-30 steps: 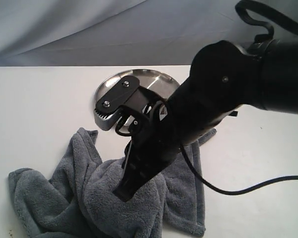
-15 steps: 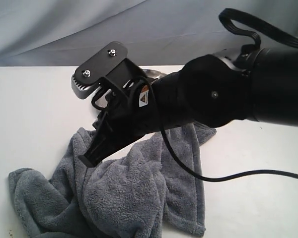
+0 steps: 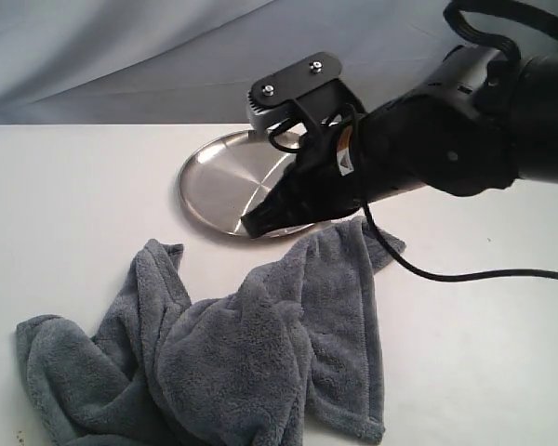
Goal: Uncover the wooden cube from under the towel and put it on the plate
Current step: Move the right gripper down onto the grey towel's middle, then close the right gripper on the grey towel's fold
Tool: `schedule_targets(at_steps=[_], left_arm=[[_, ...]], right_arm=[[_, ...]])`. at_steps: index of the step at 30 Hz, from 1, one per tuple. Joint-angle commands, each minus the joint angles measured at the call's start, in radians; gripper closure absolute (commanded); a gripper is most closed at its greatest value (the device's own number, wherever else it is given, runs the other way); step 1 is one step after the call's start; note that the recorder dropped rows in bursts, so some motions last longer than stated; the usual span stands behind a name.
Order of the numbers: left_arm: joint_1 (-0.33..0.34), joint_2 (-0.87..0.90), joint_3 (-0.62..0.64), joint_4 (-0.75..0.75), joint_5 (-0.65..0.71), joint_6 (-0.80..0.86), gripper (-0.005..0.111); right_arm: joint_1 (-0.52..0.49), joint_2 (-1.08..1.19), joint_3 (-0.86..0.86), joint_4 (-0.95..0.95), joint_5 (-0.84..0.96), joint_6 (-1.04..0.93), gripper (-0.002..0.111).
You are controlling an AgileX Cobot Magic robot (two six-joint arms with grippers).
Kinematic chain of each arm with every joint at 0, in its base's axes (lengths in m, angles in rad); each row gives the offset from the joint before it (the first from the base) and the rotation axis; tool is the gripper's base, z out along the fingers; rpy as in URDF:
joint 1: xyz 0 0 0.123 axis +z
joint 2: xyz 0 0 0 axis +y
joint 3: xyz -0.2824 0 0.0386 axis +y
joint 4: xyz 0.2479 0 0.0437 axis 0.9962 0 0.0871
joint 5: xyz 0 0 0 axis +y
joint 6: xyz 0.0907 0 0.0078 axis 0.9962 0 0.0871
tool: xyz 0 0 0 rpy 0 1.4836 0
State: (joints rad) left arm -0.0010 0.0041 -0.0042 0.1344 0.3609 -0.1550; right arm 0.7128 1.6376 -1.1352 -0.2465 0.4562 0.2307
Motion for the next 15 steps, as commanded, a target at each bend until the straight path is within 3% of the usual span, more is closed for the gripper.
schedule_targets(at_steps=[1,8,15], left_arm=[[-0.004,-0.004,0.004,0.003,-0.009,0.001,0.107],[-0.004,-0.004,0.004,0.003,-0.009,0.001,0.107],[-0.003,-0.004,0.004,0.003,-0.013,0.001,0.107]], right_arm=[[-0.017,-0.021,0.032,-0.106,0.083,0.075,0.108],[-0.015,-0.091,0.162,0.003,0.042,0.020,0.108],[0.041,-0.093,0.208,0.381,0.090,-0.438,0.108]])
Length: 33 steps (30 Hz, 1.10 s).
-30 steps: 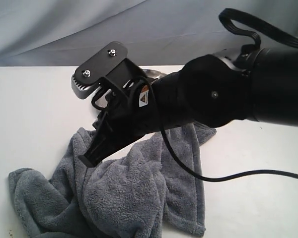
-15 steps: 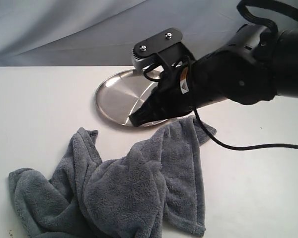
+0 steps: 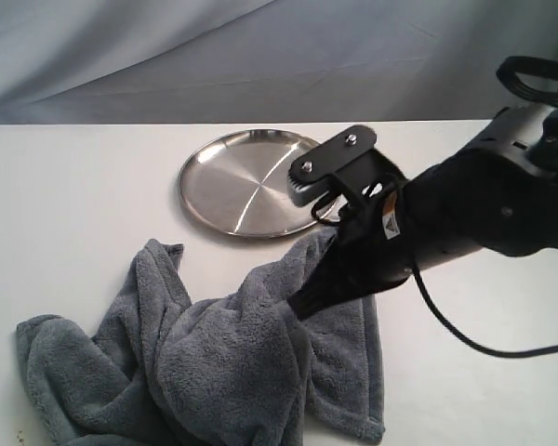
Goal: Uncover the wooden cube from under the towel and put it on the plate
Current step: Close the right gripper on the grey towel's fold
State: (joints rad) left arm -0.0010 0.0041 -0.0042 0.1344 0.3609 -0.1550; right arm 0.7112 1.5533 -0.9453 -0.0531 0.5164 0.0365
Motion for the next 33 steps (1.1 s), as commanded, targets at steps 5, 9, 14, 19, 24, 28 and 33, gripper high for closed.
schedule_targets(at_steps=[5,9,14,19,24,28,33], left_arm=[[-0.003,-0.004,0.004,0.003,-0.013,0.001,0.107],[-0.003,-0.004,0.004,0.003,-0.013,0.001,0.107],[-0.003,-0.004,0.004,0.003,-0.013,0.001,0.107],[-0.003,-0.004,0.004,0.003,-0.013,0.001,0.107],[-0.003,-0.004,0.004,0.003,-0.013,0.001,0.107],[-0.003,-0.004,0.004,0.003,-0.013,0.001,0.107],[-0.003,-0.004,0.004,0.003,-0.013,0.001,0.107]], right_arm=[[0.131,-0.009,0.018,0.251,0.044,-0.337,0.108],[0.204,-0.009,0.018,0.255,0.044,-0.391,0.108],[0.256,-0.009,0.018,0.376,0.003,-0.435,0.108],[0.305,-0.009,0.018,0.379,-0.103,-0.485,0.108],[0.314,-0.009,0.018,0.379,-0.122,-0.485,0.108],[0.314,-0.009,0.018,0.375,-0.164,-0.485,0.108],[0.314,-0.009,0.018,0.375,-0.171,-0.558,0.079]])
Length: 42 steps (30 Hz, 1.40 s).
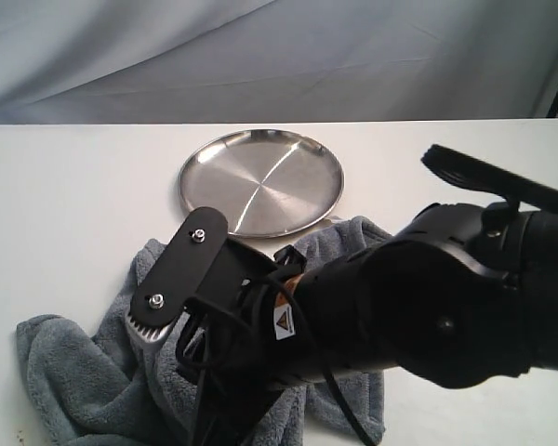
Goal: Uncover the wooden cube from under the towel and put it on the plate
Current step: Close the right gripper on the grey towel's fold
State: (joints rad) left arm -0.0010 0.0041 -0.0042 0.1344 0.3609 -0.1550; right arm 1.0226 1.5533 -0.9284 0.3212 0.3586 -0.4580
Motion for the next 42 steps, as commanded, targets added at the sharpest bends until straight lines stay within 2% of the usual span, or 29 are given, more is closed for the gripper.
schedule_targets(at_steps=[1,2,5,6,15,25,28,34,42], left_arm=[[-0.003,-0.004,0.004,0.003,-0.013,0.001,0.107],[-0.003,-0.004,0.004,0.003,-0.013,0.001,0.107],[-0.003,-0.004,0.004,0.003,-0.013,0.001,0.107],[-0.003,-0.004,0.004,0.003,-0.013,0.001,0.107],[-0.003,-0.004,0.004,0.003,-0.013,0.001,0.107],[-0.003,-0.004,0.004,0.003,-0.013,0.001,0.107],[-0.003,-0.004,0.004,0.003,-0.013,0.001,0.107],[-0.003,-0.004,0.004,0.003,-0.013,0.001,0.107],[-0.003,-0.004,0.004,0.003,-0.013,0.001,0.107]], right_arm=[[0.003,-0.001,0.002,0.001,-0.013,-0.089,0.067],[0.003,0.008,0.002,0.001,-0.016,-0.107,0.056],[0.003,0.055,0.002,-0.003,-0.033,-0.164,0.013],[0.003,0.075,0.000,-0.003,-0.053,-0.169,0.002],[0.003,0.177,-0.104,-0.007,-0.143,-0.169,0.003],[0.003,0.324,-0.176,0.003,-0.121,-0.163,0.004],[0.003,0.348,-0.179,0.003,-0.129,-0.163,0.007],[0.003,0.361,-0.179,0.003,-0.125,-0.141,0.021],[0.003,0.361,-0.179,-0.003,-0.121,-0.141,0.055]])
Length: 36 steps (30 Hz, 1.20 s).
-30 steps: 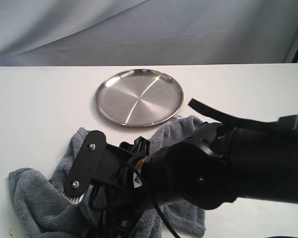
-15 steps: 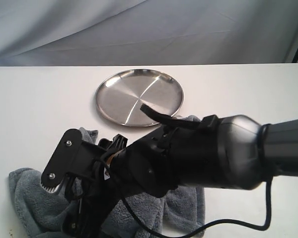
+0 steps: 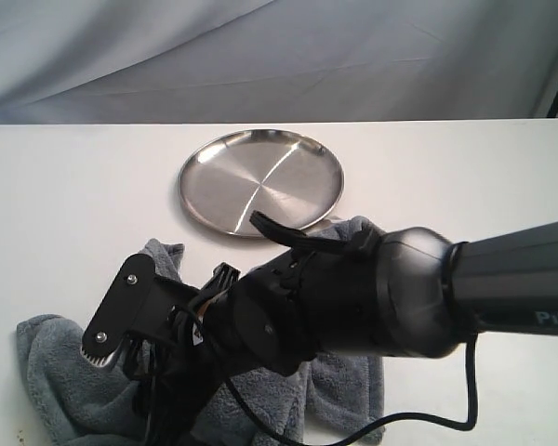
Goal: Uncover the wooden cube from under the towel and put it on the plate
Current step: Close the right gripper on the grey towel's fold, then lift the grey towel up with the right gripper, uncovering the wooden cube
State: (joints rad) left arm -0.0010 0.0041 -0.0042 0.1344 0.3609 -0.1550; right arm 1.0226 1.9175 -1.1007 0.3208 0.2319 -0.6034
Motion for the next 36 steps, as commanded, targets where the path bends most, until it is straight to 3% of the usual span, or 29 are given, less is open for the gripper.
schedule_targets(at_steps=[1,13,23,36], left_arm=[[-0.003,-0.004,0.004,0.003,-0.013,0.001,0.107],[-0.003,-0.004,0.004,0.003,-0.013,0.001,0.107],[-0.003,-0.004,0.004,0.003,-0.013,0.001,0.107],[-0.003,-0.004,0.004,0.003,-0.013,0.001,0.107]], right_arm=[[0.003,-0.003,-0.007,-0.003,0.013,0.005,0.059],[0.003,-0.003,-0.007,-0.003,0.027,0.005,0.108],[0.003,-0.017,-0.007,-0.005,-0.073,-0.001,0.108],[0.003,-0.239,-0.007,0.001,-0.097,-0.001,0.108]])
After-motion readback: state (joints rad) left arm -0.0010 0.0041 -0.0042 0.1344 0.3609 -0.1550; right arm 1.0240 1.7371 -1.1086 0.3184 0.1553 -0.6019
